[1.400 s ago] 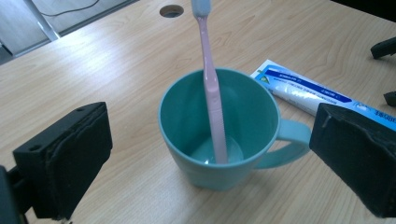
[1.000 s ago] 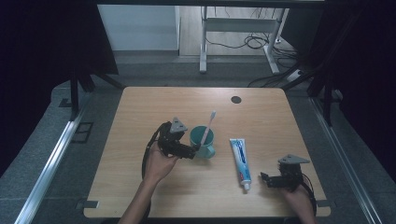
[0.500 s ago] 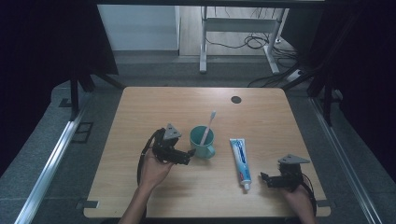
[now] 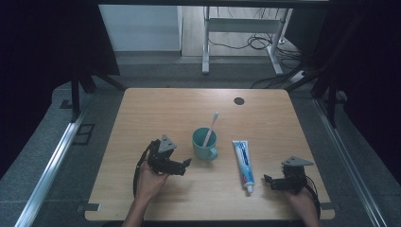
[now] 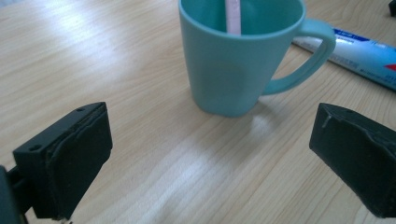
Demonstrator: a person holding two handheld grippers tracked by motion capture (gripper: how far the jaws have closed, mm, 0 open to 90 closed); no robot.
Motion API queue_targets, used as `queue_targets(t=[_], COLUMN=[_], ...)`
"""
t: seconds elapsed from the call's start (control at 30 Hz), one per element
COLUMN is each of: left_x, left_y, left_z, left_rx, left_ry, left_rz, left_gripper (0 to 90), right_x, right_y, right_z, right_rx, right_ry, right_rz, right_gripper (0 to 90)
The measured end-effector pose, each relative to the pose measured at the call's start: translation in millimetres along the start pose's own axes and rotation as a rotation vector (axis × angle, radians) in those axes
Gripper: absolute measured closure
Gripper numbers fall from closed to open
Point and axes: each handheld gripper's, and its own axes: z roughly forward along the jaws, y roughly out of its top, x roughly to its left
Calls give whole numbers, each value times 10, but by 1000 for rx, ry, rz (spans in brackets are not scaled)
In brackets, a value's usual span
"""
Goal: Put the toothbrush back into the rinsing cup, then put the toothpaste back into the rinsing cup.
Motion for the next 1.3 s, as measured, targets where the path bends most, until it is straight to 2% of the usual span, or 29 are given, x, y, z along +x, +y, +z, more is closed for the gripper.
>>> queue_targets(t=[0.37,0.5,0.67,0.9,1.3], left_x=[-14,-22,-36,-65,-72], left_y=[-253,-331,-430,-508,-594], left_z=[0,15,55,114,199], left_rx=[21,21,43,86,141], left_ry=[23,19,19,24,18], left_rz=[-7,-22,-19,3,-1], left_gripper=[0,0,0,0,0], right_x=[-1,-1,-1,0,-5], right_y=[0,0,0,0,2], right_z=[1,1,1,1,1], right_rx=[-1,-1,-1,-2,-1], right_ry=[0,0,-1,0,4], right_rz=[-2,-2,-2,0,-1], right_gripper=[4,3,3,4,0])
